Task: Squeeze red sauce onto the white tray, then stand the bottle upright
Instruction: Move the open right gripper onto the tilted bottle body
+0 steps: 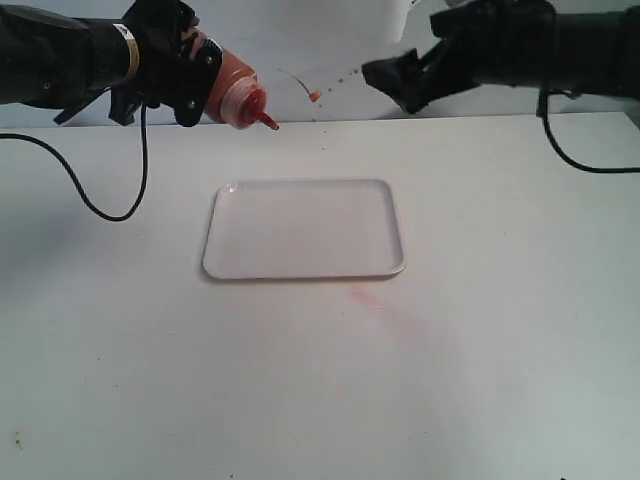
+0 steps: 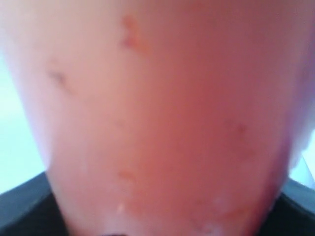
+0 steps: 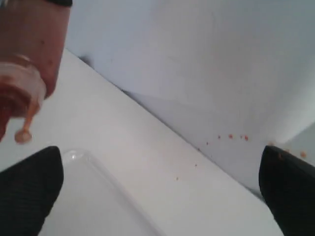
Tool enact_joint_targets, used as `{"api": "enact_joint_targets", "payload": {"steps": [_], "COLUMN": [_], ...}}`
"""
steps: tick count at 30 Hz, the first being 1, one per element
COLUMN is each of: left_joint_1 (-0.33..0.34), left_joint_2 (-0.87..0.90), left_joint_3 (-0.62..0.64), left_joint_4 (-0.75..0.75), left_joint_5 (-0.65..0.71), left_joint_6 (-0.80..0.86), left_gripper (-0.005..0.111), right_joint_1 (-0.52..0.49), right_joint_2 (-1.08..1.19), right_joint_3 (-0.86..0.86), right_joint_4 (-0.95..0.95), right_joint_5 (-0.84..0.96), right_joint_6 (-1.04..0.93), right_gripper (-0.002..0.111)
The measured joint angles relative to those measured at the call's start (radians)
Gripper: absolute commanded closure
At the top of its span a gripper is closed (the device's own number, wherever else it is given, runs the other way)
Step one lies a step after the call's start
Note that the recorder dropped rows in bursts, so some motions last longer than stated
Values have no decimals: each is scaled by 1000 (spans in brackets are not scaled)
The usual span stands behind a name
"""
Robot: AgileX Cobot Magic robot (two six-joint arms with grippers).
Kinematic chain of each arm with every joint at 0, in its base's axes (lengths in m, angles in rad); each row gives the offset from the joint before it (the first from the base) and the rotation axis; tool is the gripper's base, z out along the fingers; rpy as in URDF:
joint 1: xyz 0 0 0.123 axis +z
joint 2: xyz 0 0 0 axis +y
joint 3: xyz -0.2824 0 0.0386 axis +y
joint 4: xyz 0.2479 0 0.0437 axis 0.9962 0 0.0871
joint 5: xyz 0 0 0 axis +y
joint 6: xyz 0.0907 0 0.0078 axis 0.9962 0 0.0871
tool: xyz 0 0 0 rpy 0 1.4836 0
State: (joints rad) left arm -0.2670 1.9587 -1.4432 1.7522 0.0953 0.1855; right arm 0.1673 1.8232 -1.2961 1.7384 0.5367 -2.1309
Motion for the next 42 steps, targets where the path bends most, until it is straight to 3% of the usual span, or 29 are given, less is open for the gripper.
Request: {"api": "enact_joint_targets", "payload": {"steps": [5,8,13,24,42], "left_joint_1": [0,0,0,-2,-72], "left_joint_2": [0,0,0,0,0], "left_joint_3": [0,0,0,0,0], "left_joint_4": [0,0,0,0,0], "left_joint_5": [2,26,35,-2,-27], "left_joint_6": [54,71,130,230,394], "left_gripper": [107,107,107,107,107], "right_joint_1": [100,95,83,24,53], "right_joint_2": [39,165,312,462,479], "right_joint_3": [-178,-309,-464,-661,-665], "right_joint_4": [1,-126,-296,-358,-467], "right_joint_5": [-98,22,197,493,449], "right_joint_6": [230,537,723,804,618], "right_gripper": [13,14,14,14,14]}}
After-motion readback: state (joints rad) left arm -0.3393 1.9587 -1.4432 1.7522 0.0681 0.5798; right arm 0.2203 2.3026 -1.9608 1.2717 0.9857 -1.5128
